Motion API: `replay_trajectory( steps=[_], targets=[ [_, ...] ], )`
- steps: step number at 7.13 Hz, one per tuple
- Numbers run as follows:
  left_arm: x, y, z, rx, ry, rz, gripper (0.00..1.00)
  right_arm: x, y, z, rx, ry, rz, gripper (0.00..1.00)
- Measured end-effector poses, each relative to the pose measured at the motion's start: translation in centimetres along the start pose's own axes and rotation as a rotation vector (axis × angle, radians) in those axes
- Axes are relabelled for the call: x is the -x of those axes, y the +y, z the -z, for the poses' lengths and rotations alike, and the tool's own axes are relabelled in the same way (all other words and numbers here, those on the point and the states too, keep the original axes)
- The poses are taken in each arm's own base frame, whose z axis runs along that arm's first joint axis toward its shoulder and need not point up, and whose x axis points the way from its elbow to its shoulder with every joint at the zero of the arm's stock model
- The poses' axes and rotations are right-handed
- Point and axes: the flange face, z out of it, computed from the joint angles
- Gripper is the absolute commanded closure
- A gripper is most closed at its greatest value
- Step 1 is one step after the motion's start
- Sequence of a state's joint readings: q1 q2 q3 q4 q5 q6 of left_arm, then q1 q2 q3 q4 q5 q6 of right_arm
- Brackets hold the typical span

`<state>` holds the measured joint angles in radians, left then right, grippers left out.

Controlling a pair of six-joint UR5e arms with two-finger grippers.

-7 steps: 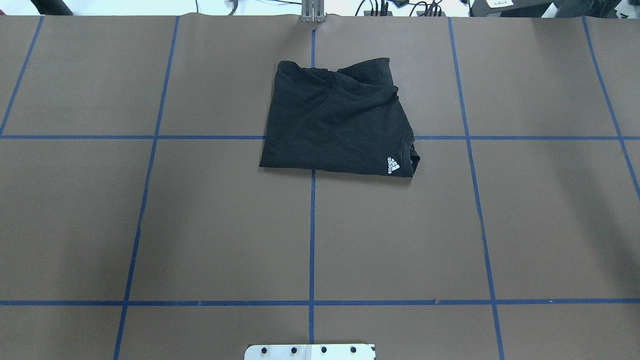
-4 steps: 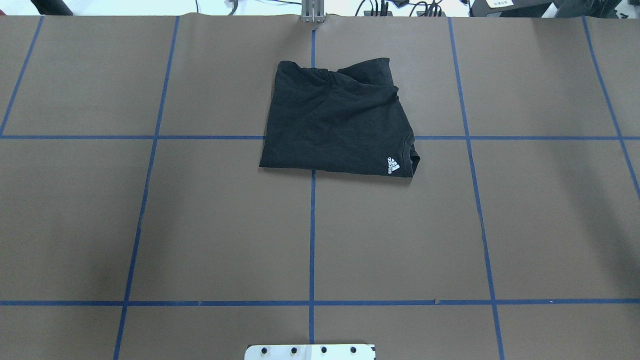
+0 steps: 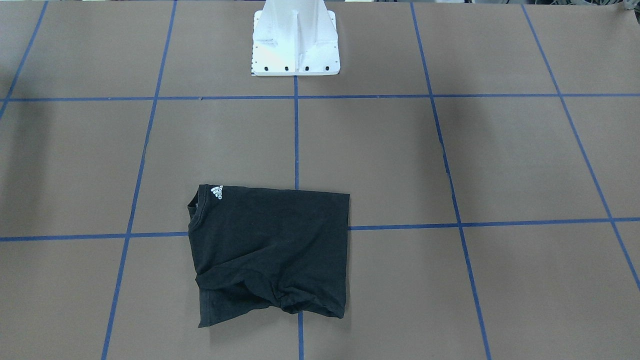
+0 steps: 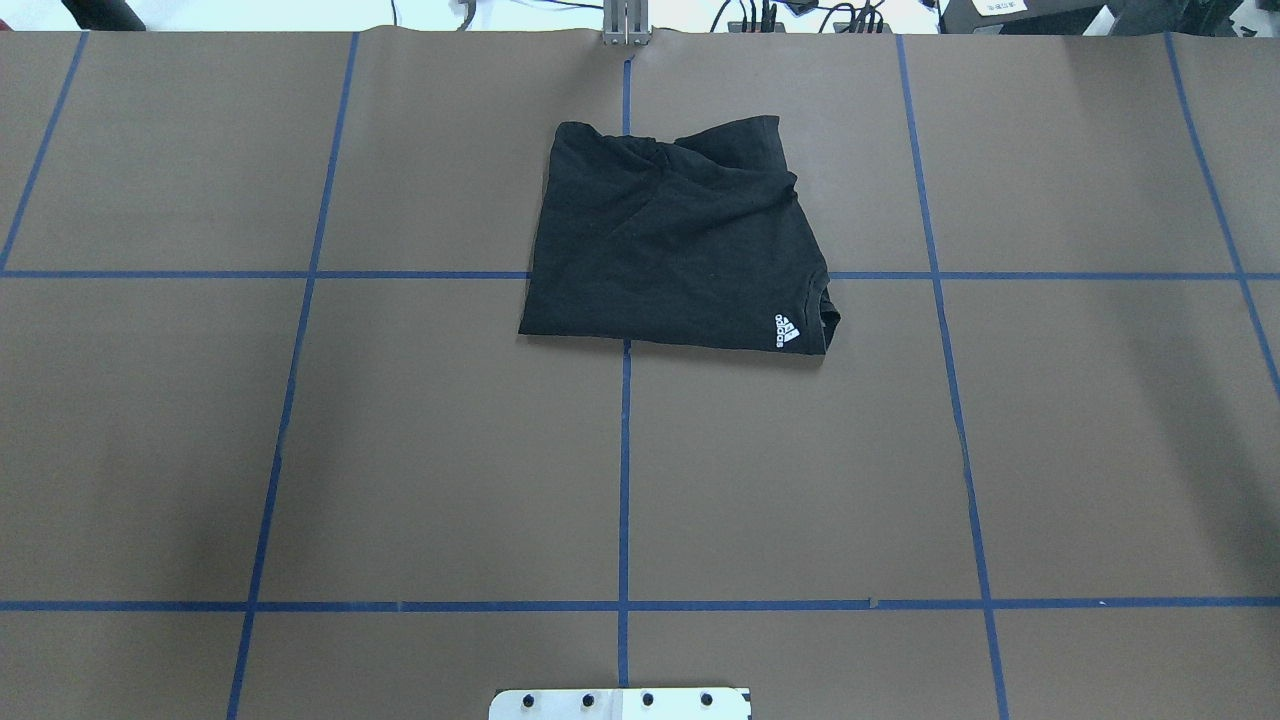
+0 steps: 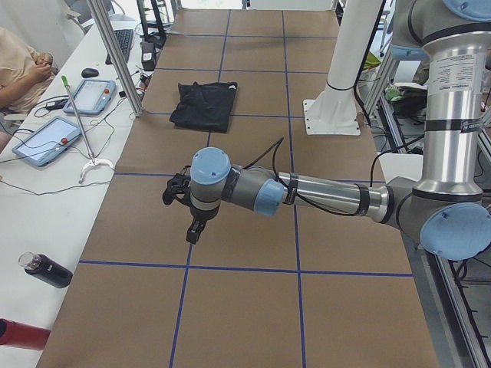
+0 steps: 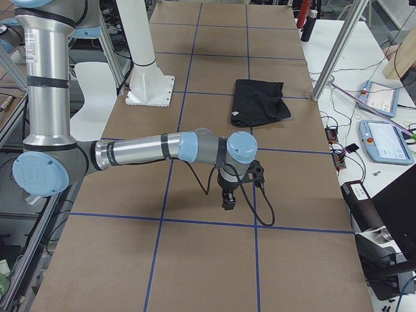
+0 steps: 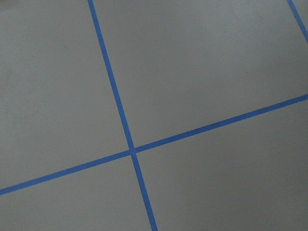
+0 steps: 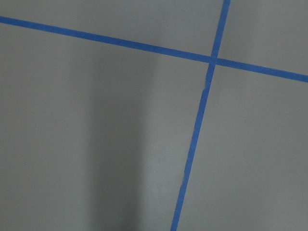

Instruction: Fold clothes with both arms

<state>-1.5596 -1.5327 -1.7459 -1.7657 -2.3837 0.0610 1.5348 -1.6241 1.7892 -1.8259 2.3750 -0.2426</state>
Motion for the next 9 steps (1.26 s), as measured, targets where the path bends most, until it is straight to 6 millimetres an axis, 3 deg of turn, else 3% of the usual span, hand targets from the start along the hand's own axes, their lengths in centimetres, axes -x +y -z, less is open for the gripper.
replay_trajectory(
  steps=[9],
  targets=[
    [0.6, 0.0, -0.7, -0.029, -0.003, -0.028, 0.0, -1.4, -0.4, -0.5, -0.089, 0.093, -0.038, 0.0]
  ],
)
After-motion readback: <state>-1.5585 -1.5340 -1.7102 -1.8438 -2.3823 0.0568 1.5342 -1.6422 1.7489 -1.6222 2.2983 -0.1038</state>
